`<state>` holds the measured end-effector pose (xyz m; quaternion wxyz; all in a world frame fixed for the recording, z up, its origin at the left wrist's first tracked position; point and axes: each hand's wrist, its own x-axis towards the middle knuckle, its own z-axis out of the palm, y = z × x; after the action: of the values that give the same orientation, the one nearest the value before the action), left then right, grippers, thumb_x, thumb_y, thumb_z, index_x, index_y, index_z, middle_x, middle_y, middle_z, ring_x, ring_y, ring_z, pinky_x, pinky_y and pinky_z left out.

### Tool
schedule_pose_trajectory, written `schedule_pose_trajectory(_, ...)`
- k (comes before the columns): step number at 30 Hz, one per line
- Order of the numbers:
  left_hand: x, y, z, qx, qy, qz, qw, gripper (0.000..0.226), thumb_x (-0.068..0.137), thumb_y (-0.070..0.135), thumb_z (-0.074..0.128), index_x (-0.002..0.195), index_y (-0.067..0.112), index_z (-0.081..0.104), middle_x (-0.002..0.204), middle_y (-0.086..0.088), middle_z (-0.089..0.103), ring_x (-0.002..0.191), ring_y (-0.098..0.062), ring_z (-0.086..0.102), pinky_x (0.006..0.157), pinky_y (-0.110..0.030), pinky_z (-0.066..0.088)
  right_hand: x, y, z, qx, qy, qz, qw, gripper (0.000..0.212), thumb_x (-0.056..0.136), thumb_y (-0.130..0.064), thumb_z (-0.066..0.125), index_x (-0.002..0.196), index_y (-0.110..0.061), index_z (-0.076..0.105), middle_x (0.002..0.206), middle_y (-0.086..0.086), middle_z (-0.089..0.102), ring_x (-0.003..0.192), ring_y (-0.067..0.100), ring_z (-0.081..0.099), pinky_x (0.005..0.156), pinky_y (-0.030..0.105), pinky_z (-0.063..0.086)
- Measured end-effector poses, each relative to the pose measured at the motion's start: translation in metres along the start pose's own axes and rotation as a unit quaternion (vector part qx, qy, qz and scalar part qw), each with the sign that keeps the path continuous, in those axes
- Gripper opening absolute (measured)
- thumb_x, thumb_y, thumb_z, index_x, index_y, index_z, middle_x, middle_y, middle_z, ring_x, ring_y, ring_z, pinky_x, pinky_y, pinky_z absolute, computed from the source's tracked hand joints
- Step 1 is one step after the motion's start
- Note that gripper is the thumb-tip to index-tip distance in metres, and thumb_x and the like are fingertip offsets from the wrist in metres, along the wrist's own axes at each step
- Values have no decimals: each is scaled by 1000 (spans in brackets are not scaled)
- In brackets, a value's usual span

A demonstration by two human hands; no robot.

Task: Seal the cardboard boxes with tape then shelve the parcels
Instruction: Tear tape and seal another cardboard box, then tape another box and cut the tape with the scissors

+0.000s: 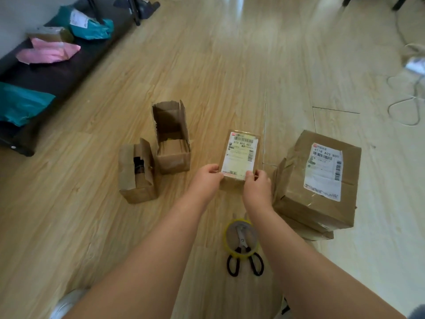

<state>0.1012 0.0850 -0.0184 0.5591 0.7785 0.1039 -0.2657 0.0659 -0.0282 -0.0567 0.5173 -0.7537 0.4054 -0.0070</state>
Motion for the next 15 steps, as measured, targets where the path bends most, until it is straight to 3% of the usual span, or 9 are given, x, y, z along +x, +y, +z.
schedule_pose_trajectory(3, 23, 0, 17, 3, -27, -12, 1000, 33, 98, 8, 51, 130, 15, 58, 123, -3, 63, 104, -17, 61, 89, -29, 50, 27, 8, 6, -15, 8, 28, 999, 41, 108, -26, 36, 145, -11, 43, 143, 8, 46, 114, 23, 52, 92, 38, 44)
schedule_pose_trajectory(5, 33, -4, 27, 12, -40, -18, 999, 29, 99, 5, 47, 119, 20, 61, 122, -3, 65, 101, -16, 59, 91, -29, 48, 40, 16, 8, -19, 9, 43, 999, 40, 108, -23, 36, 145, -13, 43, 142, 8, 51, 121, 27, 54, 97, 41, 46)
schedule_pose_trajectory(10, 42, -14, 32, 40, -59, -48, 996, 43, 100, 6, 44, 142, 12, 51, 137, -5, 56, 124, -21, 51, 106, -34, 41, 50, 25, 6, -46, 2, 52, 998, 41, 108, -19, 34, 149, -14, 37, 139, 8, 56, 122, 29, 55, 98, 42, 47)
schedule_pose_trajectory(13, 34, -16, 24, 24, -35, -41, 998, 43, 98, 7, 46, 140, 14, 54, 137, -5, 57, 124, -22, 53, 106, -39, 45, 44, 21, 4, -75, 6, 25, 997, 47, 107, -17, 35, 154, -17, 30, 149, 6, 46, 131, 28, 49, 104, 46, 45)
schedule_pose_trajectory(15, 21, -15, 11, 7, 4, -13, 1000, 38, 97, 5, 46, 130, 16, 61, 126, -2, 62, 114, -19, 59, 93, -34, 52, 33, 14, 4, -110, 7, -31, 993, 53, 105, -15, 37, 157, -17, 25, 157, 7, 33, 140, 27, 38, 111, 45, 38)
